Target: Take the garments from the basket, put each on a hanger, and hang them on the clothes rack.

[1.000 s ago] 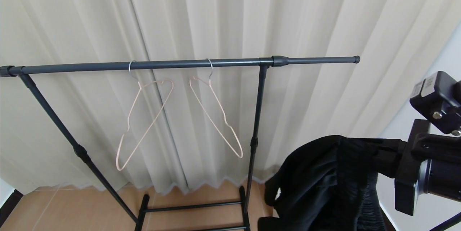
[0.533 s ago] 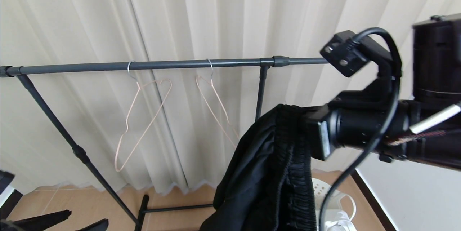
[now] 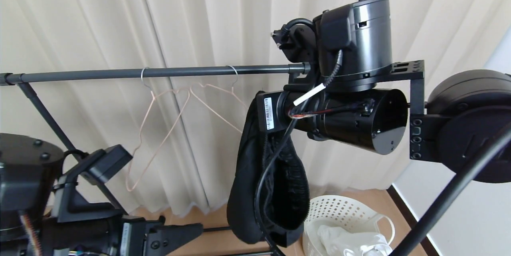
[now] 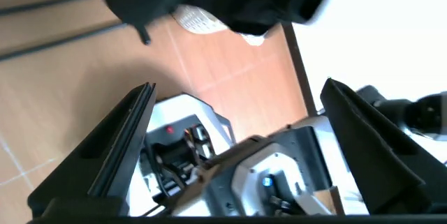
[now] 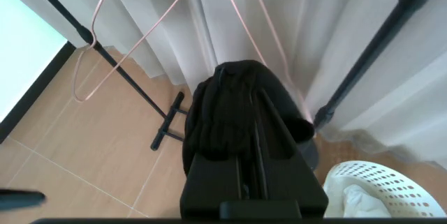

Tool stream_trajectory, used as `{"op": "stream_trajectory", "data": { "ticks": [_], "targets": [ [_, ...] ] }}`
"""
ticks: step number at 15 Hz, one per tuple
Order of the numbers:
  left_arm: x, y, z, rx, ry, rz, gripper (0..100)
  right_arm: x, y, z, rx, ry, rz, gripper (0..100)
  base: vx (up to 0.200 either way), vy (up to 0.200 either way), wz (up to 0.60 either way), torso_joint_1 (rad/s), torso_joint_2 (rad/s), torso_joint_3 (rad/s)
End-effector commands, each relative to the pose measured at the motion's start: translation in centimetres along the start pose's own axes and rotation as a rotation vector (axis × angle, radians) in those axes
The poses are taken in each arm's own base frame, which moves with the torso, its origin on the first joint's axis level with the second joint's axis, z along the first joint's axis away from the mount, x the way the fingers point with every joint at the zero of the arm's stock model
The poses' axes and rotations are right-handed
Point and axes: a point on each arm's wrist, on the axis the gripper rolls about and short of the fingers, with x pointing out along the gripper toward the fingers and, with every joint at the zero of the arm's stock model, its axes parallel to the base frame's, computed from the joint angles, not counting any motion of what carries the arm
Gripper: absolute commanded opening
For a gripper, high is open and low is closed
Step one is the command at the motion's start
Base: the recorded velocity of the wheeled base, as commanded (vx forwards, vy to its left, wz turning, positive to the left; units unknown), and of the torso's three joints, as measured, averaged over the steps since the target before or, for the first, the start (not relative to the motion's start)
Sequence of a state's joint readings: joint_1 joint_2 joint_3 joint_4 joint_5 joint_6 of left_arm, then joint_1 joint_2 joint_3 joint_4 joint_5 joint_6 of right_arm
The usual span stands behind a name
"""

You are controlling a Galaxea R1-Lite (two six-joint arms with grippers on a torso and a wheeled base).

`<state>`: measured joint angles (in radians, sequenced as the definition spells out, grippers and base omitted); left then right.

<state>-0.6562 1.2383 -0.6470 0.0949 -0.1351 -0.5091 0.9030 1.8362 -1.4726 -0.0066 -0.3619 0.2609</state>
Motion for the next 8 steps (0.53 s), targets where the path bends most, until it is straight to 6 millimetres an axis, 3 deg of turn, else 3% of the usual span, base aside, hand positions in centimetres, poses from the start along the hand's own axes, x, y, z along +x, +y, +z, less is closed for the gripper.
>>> {"op": "stream_trajectory", "data": {
  "ticks": [1,4,6,8],
  "targets": [
    [4.4,-2.2,0.4,0.019,0.086,0.011,100,1.5,0.5,-0.9,-0.006,0.023,-0.006,0,0.0,0.0,0.0,0.0,0.0,0.0],
    [8.1,-3.5,0.6,-0.01,0.064,0.068,100,1.7,0.8,-0.9,-0.003,0.022,-0.003,0,0.0,0.0,0.0,0.0,0.0,0.0],
    [9.2,-3.5,0.7,-0.025,0.041,0.099,100,1.4,1.2,-0.9,0.0,0.019,0.008,0,0.0,0.0,0.0,0.0,0.0,0.0],
    [12.0,-2.7,0.5,-0.062,0.0,0.234,100,0.5,1.9,-0.7,-0.003,0.006,0.016,0,0.0,0.0,0.0,0.0,0.0,0.0]
  ]
}}
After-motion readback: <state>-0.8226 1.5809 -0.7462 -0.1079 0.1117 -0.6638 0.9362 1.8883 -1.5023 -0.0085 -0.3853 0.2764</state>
